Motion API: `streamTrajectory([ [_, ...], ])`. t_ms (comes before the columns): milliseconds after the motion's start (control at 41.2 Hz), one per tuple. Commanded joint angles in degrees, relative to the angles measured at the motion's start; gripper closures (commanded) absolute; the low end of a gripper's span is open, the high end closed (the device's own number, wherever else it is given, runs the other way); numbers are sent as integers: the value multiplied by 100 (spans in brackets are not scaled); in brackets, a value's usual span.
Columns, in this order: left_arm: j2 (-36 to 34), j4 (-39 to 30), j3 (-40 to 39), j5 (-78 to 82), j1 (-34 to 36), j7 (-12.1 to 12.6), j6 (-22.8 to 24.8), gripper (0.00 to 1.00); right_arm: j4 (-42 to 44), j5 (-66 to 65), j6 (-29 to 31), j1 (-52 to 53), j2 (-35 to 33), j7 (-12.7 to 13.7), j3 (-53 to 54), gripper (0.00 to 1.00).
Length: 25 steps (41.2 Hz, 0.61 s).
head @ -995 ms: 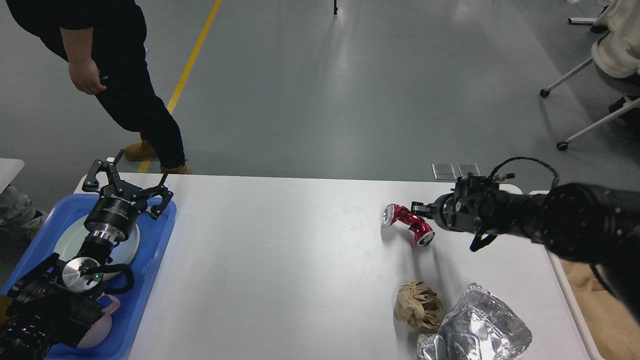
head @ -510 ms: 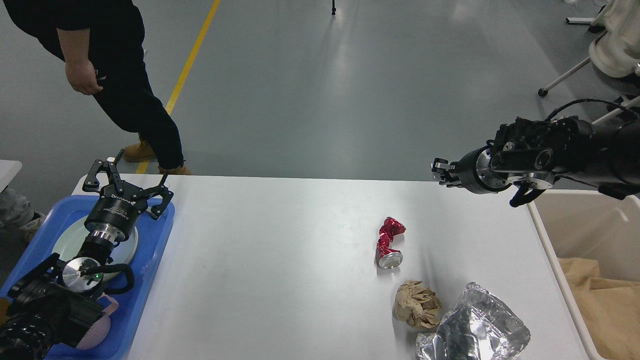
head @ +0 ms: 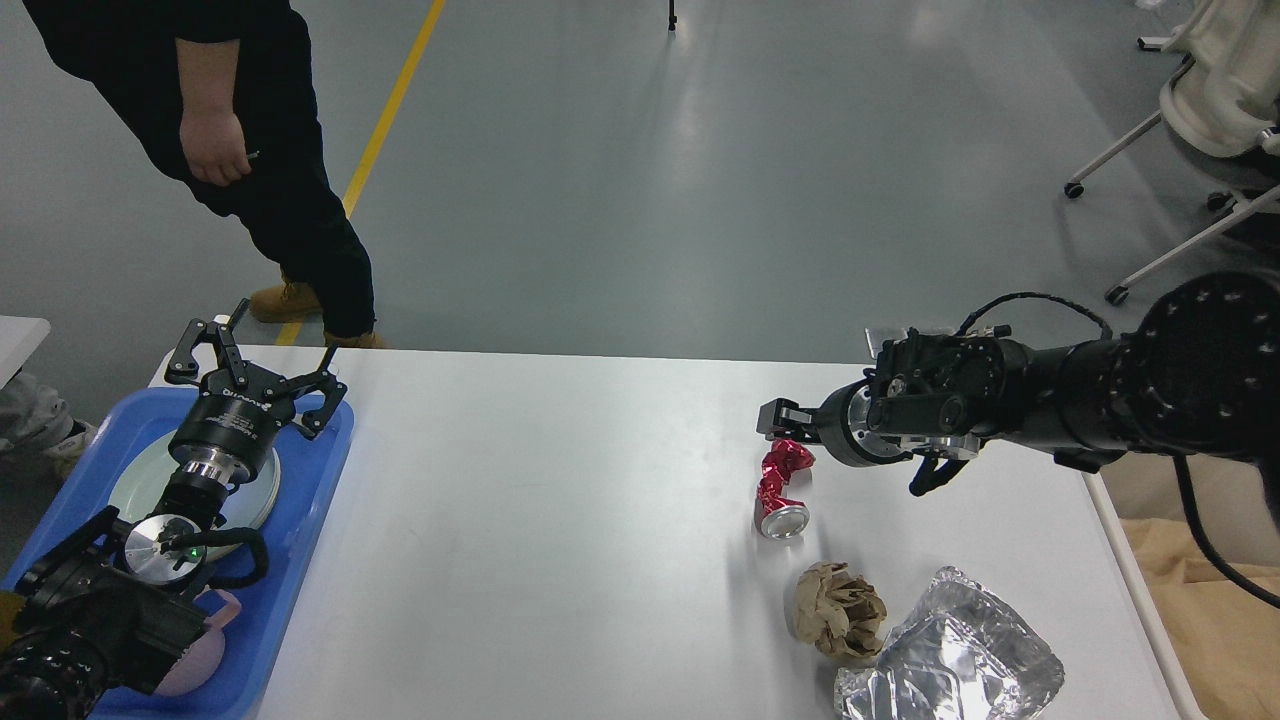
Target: Tidy desktop
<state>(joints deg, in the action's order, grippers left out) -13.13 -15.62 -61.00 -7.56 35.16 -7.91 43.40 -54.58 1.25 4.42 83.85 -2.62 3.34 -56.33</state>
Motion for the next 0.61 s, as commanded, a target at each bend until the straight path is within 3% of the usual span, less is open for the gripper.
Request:
streamTrajectory([
  [0, 3, -3, 0, 0, 0, 0, -7, 4, 368, -2, -117, -333, 208, 0, -1, 15],
  [583, 3, -3, 0, 0, 0, 0, 2, 4, 2047, -20, -310, -1713, 1079, 0, -88, 19],
])
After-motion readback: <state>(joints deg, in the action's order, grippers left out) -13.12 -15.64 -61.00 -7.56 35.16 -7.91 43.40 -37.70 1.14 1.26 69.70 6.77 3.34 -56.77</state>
